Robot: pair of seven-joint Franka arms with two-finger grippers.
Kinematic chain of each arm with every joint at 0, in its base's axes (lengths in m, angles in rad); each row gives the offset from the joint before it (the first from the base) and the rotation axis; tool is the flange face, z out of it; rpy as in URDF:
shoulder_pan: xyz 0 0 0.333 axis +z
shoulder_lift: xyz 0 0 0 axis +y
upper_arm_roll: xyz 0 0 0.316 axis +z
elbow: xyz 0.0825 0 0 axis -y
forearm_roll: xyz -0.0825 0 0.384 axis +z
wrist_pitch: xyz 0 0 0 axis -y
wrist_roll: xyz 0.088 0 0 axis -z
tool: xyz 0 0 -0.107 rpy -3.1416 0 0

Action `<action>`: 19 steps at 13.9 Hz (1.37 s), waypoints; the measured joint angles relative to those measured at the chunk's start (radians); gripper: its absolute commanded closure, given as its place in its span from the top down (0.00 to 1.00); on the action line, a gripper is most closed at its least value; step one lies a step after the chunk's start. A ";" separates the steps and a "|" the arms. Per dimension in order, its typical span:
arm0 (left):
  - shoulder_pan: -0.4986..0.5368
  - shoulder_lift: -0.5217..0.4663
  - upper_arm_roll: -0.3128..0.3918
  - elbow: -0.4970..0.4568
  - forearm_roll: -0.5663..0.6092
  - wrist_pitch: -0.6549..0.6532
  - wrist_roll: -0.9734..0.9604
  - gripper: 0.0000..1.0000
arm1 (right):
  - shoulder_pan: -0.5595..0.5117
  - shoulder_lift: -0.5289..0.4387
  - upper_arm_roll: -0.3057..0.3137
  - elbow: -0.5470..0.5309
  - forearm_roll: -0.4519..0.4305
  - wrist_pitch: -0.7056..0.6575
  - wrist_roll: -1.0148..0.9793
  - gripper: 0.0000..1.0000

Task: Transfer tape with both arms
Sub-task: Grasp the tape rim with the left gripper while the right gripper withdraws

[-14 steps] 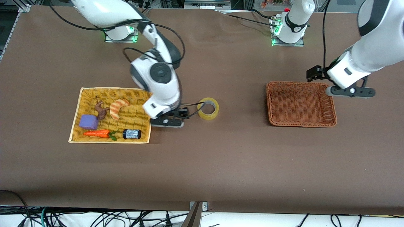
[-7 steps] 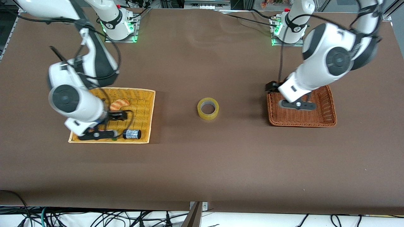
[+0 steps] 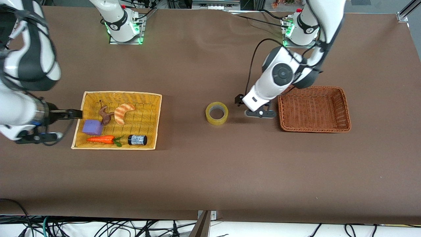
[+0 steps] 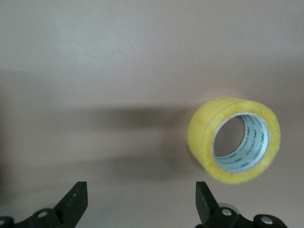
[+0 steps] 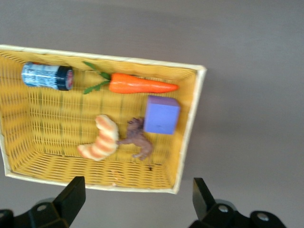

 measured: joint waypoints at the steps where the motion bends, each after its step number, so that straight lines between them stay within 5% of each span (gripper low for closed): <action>1: -0.020 0.035 0.000 0.013 -0.008 0.023 -0.041 0.99 | -0.009 -0.016 -0.021 0.003 0.014 -0.008 -0.021 1.00; 8: -0.114 0.213 0.023 0.172 -0.011 0.088 -0.204 0.96 | -0.011 -0.217 -0.112 -0.080 0.022 -0.056 -0.027 1.00; 9: -0.122 0.225 0.031 0.177 -0.011 0.100 -0.207 0.86 | -0.010 -0.251 -0.127 -0.095 0.025 -0.057 -0.026 1.00; 11: -0.129 0.243 0.044 0.181 -0.011 0.109 -0.207 0.15 | -0.010 -0.315 -0.157 -0.117 0.042 -0.062 -0.028 1.00; 12: -0.129 0.248 0.047 0.182 -0.011 0.111 -0.207 0.00 | -0.010 -0.341 -0.164 -0.127 0.048 -0.067 -0.028 1.00; 19: -0.143 0.240 0.050 0.196 0.022 0.105 -0.204 0.00 | -0.009 -0.362 -0.165 -0.186 0.065 -0.063 -0.072 1.00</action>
